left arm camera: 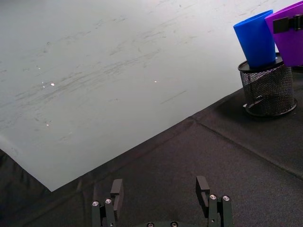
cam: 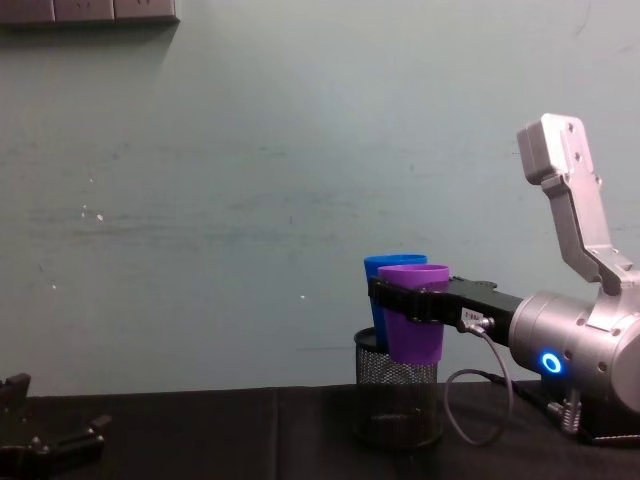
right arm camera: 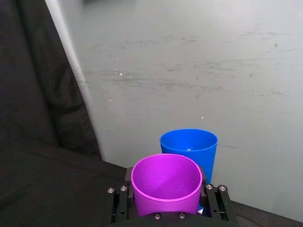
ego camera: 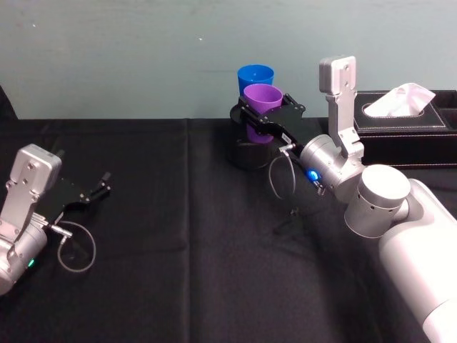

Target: Pick up one cup with a gripper and tap it against the other cup.

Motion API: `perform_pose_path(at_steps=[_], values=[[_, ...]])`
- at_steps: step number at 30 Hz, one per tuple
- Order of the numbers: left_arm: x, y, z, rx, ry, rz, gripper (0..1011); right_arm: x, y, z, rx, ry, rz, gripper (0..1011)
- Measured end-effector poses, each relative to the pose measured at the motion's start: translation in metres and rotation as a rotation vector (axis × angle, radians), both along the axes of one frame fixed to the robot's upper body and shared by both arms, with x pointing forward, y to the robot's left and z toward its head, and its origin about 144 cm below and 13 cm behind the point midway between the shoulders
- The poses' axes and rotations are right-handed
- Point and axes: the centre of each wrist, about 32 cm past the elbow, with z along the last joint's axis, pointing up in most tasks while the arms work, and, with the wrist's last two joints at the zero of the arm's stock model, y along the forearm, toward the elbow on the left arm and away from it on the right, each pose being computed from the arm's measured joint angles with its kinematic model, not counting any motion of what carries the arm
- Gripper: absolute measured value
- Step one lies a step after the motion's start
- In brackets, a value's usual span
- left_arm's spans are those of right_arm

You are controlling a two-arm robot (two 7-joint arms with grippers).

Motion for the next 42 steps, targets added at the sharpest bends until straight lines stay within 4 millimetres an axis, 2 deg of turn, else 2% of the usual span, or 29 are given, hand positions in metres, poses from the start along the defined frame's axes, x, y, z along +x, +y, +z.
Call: perform_pose_path(at_steps=[42], values=[[0.0000,0.0000,0.0000,0.000,0.000,0.000,1000,0.0000,0.0000,0.0000,0.000,0.000,0.000,734]])
